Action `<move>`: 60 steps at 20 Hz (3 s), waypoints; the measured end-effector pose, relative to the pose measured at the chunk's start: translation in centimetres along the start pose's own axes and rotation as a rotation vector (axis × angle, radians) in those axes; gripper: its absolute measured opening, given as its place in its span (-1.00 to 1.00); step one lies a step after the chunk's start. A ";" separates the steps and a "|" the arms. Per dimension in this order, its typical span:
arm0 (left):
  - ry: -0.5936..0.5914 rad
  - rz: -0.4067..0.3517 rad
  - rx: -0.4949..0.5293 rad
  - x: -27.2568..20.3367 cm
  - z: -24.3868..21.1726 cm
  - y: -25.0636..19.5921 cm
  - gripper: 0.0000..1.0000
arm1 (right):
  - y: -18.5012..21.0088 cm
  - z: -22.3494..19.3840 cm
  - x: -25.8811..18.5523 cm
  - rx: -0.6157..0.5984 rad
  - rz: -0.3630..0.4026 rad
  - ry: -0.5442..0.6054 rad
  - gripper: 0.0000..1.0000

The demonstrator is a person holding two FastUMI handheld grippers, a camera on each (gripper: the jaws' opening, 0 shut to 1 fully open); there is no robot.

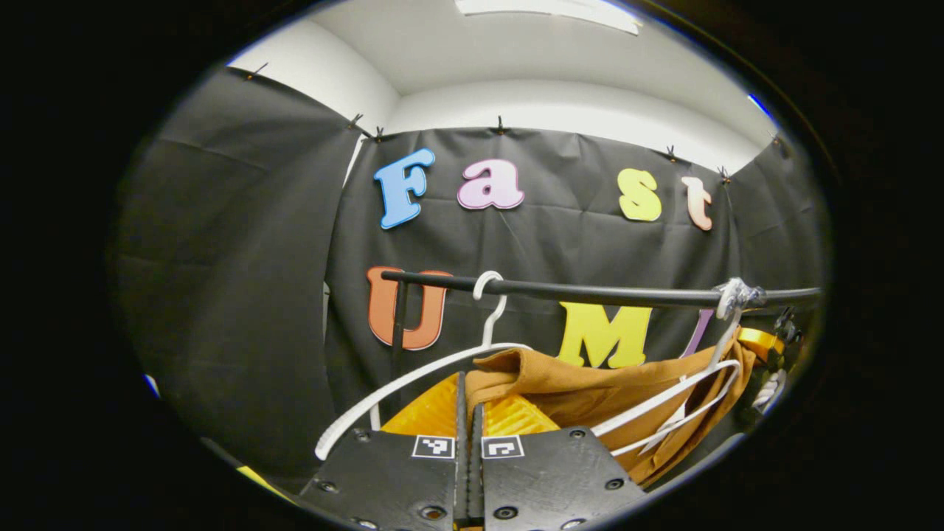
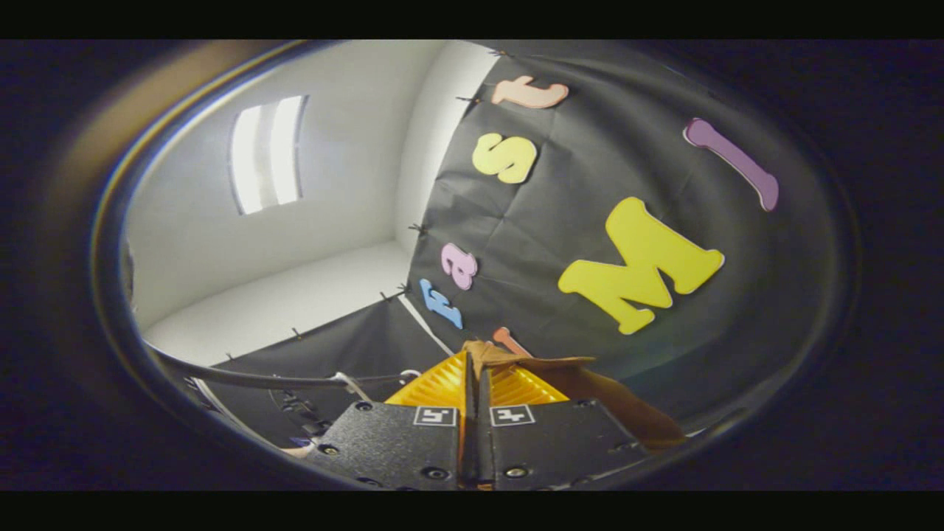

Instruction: Grasp the clothes on the hanger with both hands and then place them into the laundry hamper below.

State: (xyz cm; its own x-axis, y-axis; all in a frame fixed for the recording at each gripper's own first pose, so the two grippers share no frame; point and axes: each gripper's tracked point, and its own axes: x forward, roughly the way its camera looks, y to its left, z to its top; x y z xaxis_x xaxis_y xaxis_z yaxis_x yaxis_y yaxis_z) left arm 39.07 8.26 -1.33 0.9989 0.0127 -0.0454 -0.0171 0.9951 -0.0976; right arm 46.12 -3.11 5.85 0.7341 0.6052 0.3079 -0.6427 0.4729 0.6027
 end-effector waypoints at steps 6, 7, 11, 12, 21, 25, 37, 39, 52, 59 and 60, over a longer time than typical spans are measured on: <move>0.069 -0.037 0.018 0.0 -3.7 -1.4 -1.00 | -2.9 -0.4 -0.6 -0.078 -0.117 0.038 -0.94; 0.077 -0.049 -0.002 0.1 -4.0 -1.5 -0.92 | -3.7 -0.9 -0.5 -0.059 -0.126 0.045 -0.94; 0.105 -0.065 -0.021 0.8 -5.3 -1.0 -1.00 | -6.0 -2.0 -0.3 0.000 -0.158 0.072 -0.94; 0.106 -0.070 -0.022 1.0 -5.5 -1.2 -1.00 | -6.8 -2.1 -0.2 0.023 -0.171 0.064 -0.93; 0.115 -0.099 -0.075 -0.1 -8.2 -0.2 -1.00 | -9.6 -7.5 -0.2 0.254 -0.157 0.149 -0.94; 0.159 -0.084 -0.130 -0.9 -11.6 1.4 -0.92 | -10.9 -11.2 -0.7 0.299 -0.164 0.202 -0.94; 0.295 -0.061 -0.132 -8.6 -21.0 -0.9 -1.00 | -7.6 -21.6 -8.4 0.425 -0.165 0.372 -0.93; 0.310 -0.086 -0.133 -10.0 -21.3 -2.4 -0.92 | -4.0 -22.9 -9.3 0.416 -0.114 0.411 -0.94; 0.305 -0.300 -0.115 -15.2 -19.6 -12.7 -0.91 | 15.2 -32.2 -9.6 0.190 0.105 0.622 -0.95; 0.441 -0.321 -0.165 -17.6 -28.0 -13.3 -1.00 | 8.1 -36.6 -13.9 0.131 -0.097 0.712 -0.93; 0.473 -0.323 -0.169 -18.2 -29.9 -13.6 -1.00 | 6.8 -37.5 -14.7 0.127 -0.139 0.724 -0.95</move>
State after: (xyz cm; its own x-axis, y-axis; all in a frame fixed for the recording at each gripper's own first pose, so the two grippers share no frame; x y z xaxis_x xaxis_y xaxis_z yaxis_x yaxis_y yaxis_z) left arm 19.80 -8.41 -28.90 0.8272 -0.3718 -0.4213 0.2386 0.9113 -0.3357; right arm 22.76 15.16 -22.19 0.4505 0.8362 -0.3129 -0.4922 0.5250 0.6943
